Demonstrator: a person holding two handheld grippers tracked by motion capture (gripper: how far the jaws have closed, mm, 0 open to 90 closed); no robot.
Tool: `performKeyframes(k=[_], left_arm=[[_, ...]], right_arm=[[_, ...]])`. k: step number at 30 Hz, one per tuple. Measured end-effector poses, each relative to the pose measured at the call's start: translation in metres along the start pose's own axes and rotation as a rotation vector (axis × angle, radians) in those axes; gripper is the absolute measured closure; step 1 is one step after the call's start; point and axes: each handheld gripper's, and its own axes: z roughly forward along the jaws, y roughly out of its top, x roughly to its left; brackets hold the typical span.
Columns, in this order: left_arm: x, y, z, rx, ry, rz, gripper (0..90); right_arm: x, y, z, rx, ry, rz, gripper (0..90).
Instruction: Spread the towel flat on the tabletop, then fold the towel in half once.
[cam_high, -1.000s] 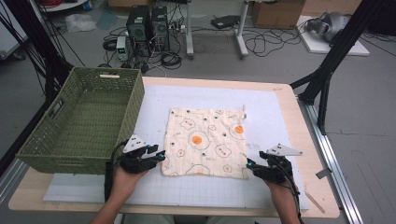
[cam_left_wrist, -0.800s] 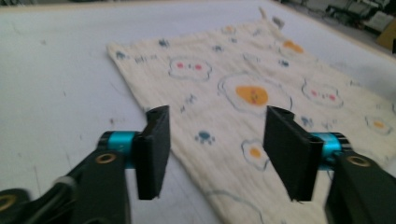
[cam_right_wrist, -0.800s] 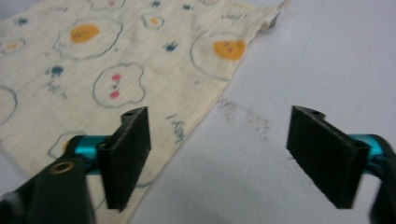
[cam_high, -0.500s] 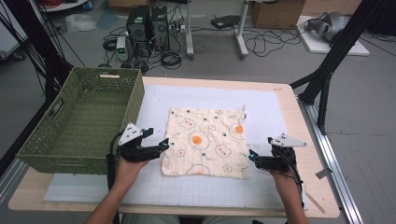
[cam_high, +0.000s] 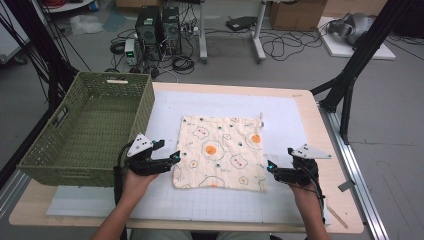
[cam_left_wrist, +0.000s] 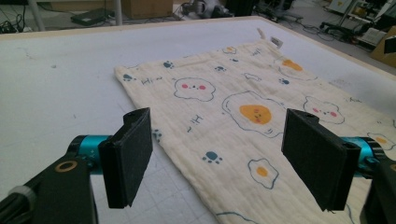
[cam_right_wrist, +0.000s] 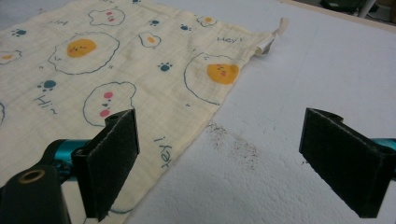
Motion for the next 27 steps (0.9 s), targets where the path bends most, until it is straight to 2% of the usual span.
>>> performKeyframes(k=[4,13,18,22,27], left_arm=[[0.001,0.000,0.001,-0.007,0.010,0.005,25.7],[0.000,0.000,0.003,0.009,0.002,0.008,26.1],[-0.003,-0.002,0.008,0.046,-0.016,0.010,26.4],[-0.006,-0.003,0.010,0.057,-0.007,0.007,26.4],[-0.005,-0.005,0.012,0.080,-0.008,0.001,27.7]], right_arm=[[-0.001,-0.001,0.002,0.010,-0.001,0.001,11.4],[0.000,-0.002,0.004,0.023,0.009,-0.004,11.4],[0.000,-0.004,0.004,0.037,0.016,-0.004,11.4],[0.000,-0.006,0.005,0.046,0.022,0.011,11.4],[-0.001,-0.007,0.007,0.062,0.033,0.006,11.5]])
